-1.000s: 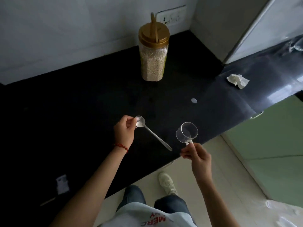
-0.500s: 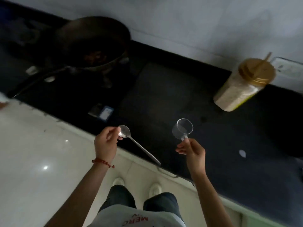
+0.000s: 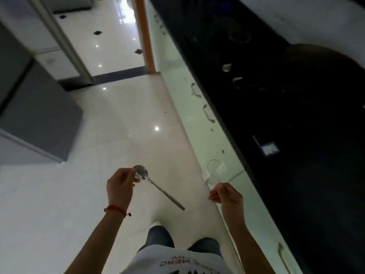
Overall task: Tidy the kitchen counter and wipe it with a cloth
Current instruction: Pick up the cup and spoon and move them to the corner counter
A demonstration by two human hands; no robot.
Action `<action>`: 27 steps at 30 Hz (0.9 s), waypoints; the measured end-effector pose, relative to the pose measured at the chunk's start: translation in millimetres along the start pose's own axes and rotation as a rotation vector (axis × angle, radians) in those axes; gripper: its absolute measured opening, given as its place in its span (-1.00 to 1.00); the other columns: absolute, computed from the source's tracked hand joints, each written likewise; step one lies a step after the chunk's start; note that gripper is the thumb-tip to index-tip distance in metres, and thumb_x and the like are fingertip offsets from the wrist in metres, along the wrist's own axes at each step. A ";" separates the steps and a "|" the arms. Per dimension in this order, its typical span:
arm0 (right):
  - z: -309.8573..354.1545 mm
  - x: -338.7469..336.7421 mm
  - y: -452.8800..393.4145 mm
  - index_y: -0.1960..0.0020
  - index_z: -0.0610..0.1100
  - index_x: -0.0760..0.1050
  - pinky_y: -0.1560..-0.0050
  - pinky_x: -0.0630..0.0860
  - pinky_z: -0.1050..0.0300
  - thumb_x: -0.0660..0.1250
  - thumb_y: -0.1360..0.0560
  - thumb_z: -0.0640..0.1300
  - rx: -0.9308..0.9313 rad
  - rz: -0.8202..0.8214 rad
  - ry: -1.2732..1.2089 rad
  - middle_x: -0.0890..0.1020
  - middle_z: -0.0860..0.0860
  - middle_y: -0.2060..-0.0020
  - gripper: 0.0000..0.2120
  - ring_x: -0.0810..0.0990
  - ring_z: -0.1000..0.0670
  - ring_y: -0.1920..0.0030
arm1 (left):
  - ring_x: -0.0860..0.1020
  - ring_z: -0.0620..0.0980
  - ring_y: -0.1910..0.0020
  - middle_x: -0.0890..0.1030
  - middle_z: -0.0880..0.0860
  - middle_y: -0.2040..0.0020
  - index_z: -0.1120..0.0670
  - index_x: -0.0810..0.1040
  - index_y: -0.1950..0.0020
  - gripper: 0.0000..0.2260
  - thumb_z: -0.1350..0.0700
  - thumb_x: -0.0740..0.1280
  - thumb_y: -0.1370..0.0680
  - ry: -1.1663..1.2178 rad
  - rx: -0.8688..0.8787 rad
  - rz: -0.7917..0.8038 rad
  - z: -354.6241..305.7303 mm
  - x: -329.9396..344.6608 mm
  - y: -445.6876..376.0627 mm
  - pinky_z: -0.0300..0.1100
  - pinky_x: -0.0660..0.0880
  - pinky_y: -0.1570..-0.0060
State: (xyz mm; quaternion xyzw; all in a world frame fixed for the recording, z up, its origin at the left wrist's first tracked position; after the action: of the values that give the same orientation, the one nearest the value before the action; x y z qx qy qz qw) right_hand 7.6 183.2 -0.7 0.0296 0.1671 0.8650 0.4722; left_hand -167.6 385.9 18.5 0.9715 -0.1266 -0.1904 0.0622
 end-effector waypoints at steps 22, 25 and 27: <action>61.6 234.8 -186.1 0.29 -0.26 0.49 0.35 0.59 0.31 0.17 -0.54 -0.30 0.026 0.166 0.130 0.66 0.00 0.45 -0.74 0.62 0.07 0.46 | 0.55 -0.02 0.34 0.58 0.07 0.36 0.08 0.52 0.33 -0.81 0.21 0.31 -0.49 0.128 -0.224 -0.322 13.6 -110.7 -254.6 -0.23 0.45 0.32; 85.1 267.2 -240.8 0.30 -0.24 0.49 0.36 0.58 0.33 0.18 -0.54 -0.29 0.029 0.203 0.137 0.66 0.02 0.47 -0.74 0.62 0.08 0.46 | 0.55 -0.02 0.34 0.58 0.07 0.36 0.08 0.53 0.30 -0.83 0.21 0.30 -0.50 0.118 -0.221 -0.359 -3.5 -104.4 -303.8 -0.23 0.46 0.32; 104.8 292.6 -276.6 0.30 -0.23 0.49 0.37 0.58 0.32 0.19 -0.53 -0.29 0.020 0.242 0.142 0.65 0.03 0.48 -0.75 0.61 0.09 0.47 | 0.55 -0.01 0.34 0.58 0.08 0.35 0.10 0.54 0.28 -0.84 0.21 0.30 -0.51 0.116 -0.228 -0.390 -13.4 -103.7 -334.2 -0.22 0.47 0.32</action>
State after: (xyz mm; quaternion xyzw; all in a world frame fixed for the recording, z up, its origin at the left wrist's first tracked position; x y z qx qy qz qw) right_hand 91.2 590.3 -20.8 -0.0067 0.2039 0.9139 0.3511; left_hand -180.9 735.7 11.0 0.9737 0.0896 -0.1555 0.1406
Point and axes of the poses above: each hand's wrist, its own y-axis away from the middle knuckle, its own x-axis out of the palm, z = x × y, the point moved 1 cm from there along -y, towards the middle knuckle
